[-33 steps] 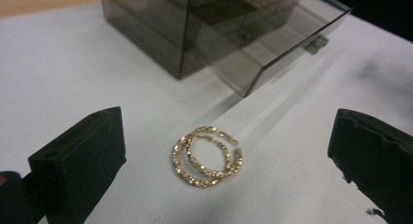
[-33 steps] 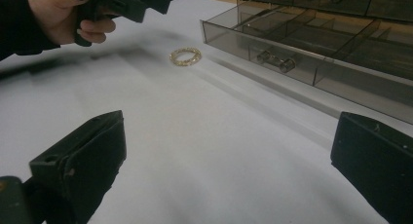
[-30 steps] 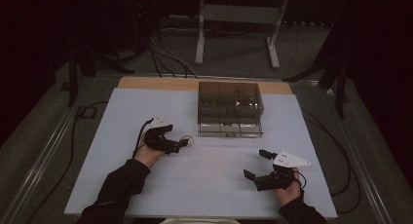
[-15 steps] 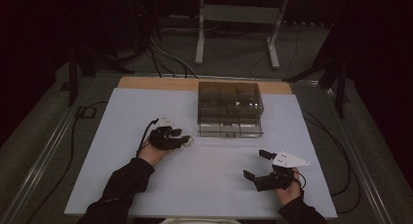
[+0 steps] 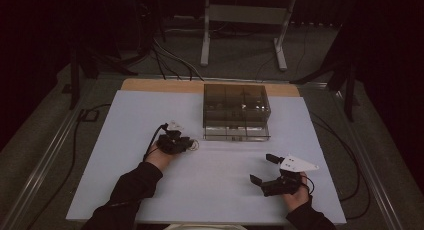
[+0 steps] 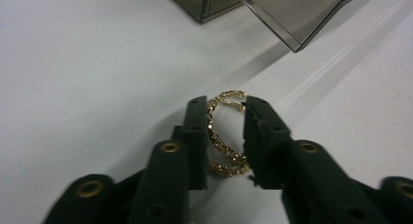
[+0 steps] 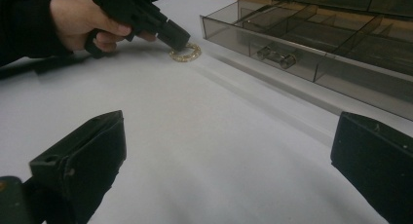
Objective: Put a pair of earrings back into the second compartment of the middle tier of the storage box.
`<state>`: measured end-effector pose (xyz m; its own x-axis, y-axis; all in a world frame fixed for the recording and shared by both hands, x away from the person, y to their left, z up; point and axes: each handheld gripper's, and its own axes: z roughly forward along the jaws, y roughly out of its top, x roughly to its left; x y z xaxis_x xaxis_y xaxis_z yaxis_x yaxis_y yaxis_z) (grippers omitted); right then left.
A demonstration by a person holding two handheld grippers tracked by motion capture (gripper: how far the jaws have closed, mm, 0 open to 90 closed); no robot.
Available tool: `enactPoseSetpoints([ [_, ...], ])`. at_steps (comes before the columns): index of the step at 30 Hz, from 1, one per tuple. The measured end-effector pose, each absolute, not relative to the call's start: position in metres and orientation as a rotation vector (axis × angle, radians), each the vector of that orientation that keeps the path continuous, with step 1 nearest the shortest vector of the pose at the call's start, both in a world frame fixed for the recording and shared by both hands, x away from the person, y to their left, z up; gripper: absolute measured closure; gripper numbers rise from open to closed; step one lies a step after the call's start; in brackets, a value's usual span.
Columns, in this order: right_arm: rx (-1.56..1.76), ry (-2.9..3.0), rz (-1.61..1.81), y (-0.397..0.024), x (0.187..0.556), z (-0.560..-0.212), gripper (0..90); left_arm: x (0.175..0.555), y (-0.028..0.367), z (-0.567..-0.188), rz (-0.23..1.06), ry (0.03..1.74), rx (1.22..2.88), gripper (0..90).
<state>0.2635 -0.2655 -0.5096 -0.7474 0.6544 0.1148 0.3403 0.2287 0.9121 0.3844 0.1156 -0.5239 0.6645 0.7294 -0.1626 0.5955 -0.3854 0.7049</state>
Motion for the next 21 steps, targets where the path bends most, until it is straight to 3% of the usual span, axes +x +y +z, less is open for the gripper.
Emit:
enactPoseSetpoints([
  [8, 0.927, 2.221, 1.517, -0.2653, 0.2634, -0.5101, 0.0, 0.3844, 0.1127, -0.5251, 0.251, 1.032, 2.134, 87.5],
  [21, 0.928, 2.223, 1.517, -0.2656, 0.2632, -0.5098, 0.0, 0.3819, 0.1162, -0.5174, 0.272, 1.013, 2.107, 89.1],
])
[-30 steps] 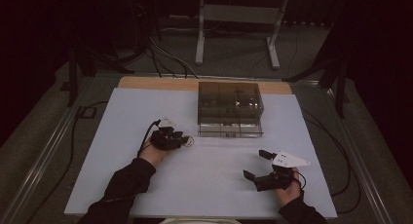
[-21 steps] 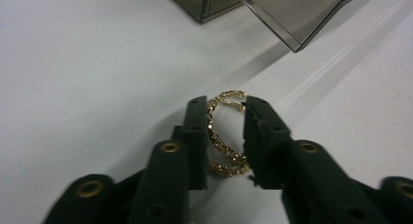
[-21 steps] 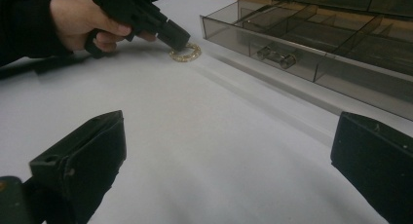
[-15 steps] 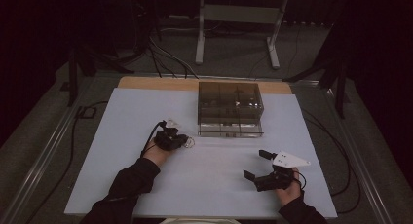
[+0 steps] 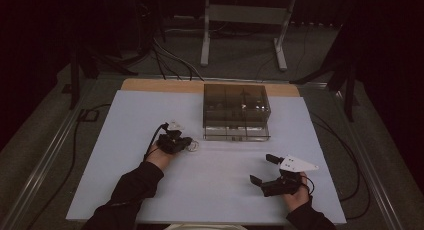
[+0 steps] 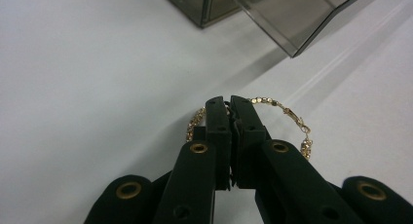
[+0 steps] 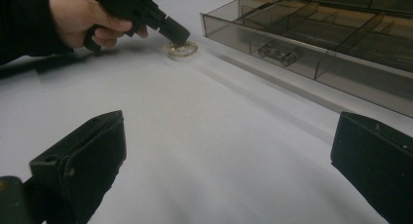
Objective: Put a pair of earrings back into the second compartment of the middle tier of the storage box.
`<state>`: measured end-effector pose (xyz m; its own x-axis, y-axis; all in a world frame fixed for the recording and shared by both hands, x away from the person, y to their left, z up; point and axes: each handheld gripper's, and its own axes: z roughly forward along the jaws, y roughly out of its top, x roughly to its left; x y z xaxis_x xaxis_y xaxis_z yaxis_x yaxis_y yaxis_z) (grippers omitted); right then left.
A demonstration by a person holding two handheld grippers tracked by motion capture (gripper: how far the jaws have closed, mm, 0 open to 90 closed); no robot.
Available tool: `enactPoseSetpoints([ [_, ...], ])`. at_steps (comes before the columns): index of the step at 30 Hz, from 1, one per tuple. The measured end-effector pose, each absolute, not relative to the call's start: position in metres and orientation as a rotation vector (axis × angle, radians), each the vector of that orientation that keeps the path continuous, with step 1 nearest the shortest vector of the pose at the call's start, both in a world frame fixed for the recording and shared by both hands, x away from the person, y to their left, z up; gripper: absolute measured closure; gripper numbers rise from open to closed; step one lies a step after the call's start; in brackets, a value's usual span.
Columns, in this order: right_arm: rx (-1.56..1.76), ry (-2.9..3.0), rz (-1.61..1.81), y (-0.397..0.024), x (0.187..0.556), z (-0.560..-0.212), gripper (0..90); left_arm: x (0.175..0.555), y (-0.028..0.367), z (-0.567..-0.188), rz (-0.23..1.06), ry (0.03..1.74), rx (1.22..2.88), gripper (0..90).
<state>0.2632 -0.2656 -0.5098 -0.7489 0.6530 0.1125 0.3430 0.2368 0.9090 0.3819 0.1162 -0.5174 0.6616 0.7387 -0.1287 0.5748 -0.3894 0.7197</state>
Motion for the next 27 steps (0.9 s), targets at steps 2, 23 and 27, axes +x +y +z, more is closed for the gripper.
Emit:
enactPoseSetpoints([
  [2, 0.929, 2.218, 1.522, -0.266, 0.263, -0.509, 0.0, 0.381, 0.118, -0.515, 0.279, 1.014, 2.100, 89.2],
  [23, 0.929, 2.214, 1.524, -0.265, 0.263, -0.509, 0.0, 0.371, 0.127, -0.483, 0.329, 1.001, 2.038, 89.2],
  [27, 0.929, 2.213, 1.527, -0.266, 0.263, -0.509, 0.0, 0.371, 0.124, -0.479, 0.329, 0.982, 2.043, 89.2],
])
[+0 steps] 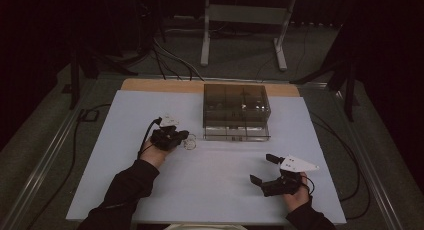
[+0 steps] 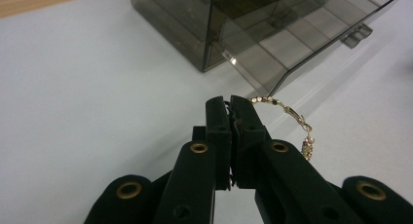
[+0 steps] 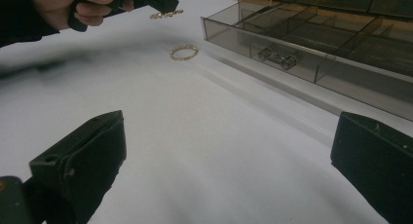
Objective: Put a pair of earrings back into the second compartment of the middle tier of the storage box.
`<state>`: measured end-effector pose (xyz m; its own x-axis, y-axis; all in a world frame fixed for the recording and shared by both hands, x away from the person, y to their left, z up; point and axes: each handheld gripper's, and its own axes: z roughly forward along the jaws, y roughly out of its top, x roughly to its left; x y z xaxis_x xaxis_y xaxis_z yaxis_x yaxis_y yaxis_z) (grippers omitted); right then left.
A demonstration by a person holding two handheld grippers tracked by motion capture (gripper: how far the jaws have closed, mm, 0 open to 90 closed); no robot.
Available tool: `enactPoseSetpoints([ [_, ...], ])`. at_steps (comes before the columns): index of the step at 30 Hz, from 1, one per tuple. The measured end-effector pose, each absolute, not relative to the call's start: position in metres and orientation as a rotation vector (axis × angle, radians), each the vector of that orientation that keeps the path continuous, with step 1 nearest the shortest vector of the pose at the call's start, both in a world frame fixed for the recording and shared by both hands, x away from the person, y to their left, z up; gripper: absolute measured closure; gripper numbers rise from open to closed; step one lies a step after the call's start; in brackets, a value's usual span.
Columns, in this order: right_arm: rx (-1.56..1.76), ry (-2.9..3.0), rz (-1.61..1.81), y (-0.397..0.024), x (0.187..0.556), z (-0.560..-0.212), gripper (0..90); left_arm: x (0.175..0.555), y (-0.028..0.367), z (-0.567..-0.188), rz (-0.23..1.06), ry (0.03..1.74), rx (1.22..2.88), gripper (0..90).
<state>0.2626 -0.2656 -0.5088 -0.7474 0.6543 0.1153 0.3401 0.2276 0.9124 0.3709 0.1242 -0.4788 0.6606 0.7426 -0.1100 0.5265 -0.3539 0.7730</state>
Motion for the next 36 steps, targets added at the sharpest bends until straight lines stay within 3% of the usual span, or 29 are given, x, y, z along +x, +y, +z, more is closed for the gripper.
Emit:
enactPoseSetpoints([
  [36, 0.920, 2.220, 1.529, -0.265, 0.262, -0.509, 0.0, 0.384, 0.068, -0.443, 0.277, 0.833, 2.025, 89.2],
])
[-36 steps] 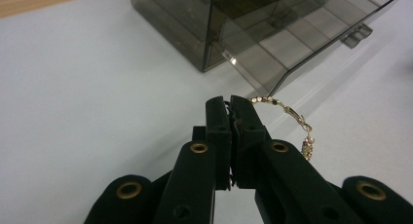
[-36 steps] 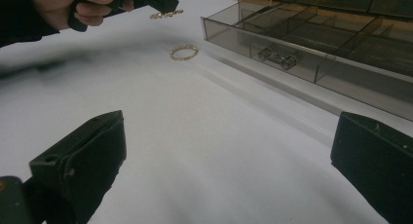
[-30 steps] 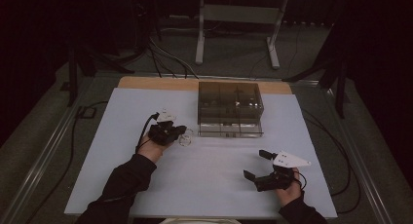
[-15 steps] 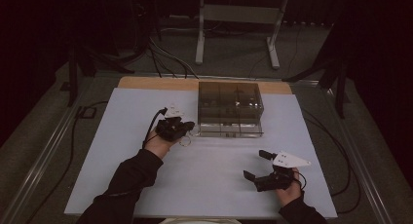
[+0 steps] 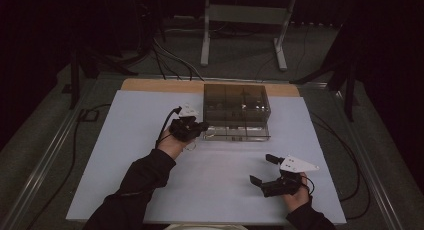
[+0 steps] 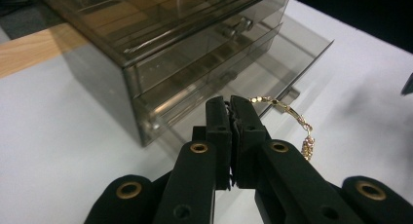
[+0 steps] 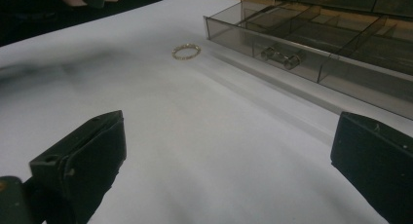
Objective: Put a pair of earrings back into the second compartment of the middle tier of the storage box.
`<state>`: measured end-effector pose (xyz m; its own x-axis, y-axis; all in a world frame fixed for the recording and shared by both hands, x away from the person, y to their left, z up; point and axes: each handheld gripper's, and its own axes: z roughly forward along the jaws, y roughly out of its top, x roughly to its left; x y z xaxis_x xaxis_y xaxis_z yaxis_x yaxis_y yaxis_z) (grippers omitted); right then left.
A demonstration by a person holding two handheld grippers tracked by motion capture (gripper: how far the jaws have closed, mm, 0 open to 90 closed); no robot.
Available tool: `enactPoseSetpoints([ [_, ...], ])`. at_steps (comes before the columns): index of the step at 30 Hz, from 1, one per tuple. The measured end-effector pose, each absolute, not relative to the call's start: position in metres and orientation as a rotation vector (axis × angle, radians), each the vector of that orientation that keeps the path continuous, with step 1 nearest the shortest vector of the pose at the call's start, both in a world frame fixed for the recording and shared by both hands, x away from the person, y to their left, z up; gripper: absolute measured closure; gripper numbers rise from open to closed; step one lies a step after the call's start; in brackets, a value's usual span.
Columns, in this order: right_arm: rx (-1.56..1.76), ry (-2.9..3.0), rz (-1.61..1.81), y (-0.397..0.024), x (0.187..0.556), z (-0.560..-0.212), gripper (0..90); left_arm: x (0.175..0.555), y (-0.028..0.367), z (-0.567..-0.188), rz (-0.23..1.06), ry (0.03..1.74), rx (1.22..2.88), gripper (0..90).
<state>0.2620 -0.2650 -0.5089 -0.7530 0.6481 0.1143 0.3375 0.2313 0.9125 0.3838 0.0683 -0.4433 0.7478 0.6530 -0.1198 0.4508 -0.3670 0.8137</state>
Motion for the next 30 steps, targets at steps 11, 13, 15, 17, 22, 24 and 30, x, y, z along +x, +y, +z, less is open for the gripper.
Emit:
enactPoseSetpoints([
  [11, 0.917, 2.219, 1.539, -0.265, 0.261, -0.508, 0.0, 0.394, 0.046, -0.439, 0.266, 0.819, 2.021, 89.2],
  [13, 0.914, 2.222, 1.536, -0.265, 0.261, -0.508, 0.0, 0.395, 0.041, -0.439, 0.264, 0.819, 2.021, 89.2],
  [15, 0.911, 2.219, 1.536, -0.265, 0.261, -0.508, 0.0, 0.396, 0.037, -0.440, 0.262, 0.819, 2.023, 89.2],
  [17, 0.912, 2.219, 1.536, -0.265, 0.261, -0.508, 0.0, 0.398, 0.033, -0.441, 0.259, 0.828, 2.014, 89.2],
  [22, 0.911, 2.221, 1.541, -0.265, 0.261, -0.508, 0.0, 0.402, 0.023, -0.443, 0.248, 0.833, 2.010, 89.1],
  [24, 0.908, 2.224, 1.537, -0.265, 0.261, -0.508, 0.0, 0.404, 0.018, -0.444, 0.251, 0.830, 2.015, 89.1],
  [30, 0.909, 2.222, 1.542, -0.265, 0.260, -0.508, 0.0, 0.409, 0.005, -0.446, 0.245, 0.837, 2.009, 89.1],
])
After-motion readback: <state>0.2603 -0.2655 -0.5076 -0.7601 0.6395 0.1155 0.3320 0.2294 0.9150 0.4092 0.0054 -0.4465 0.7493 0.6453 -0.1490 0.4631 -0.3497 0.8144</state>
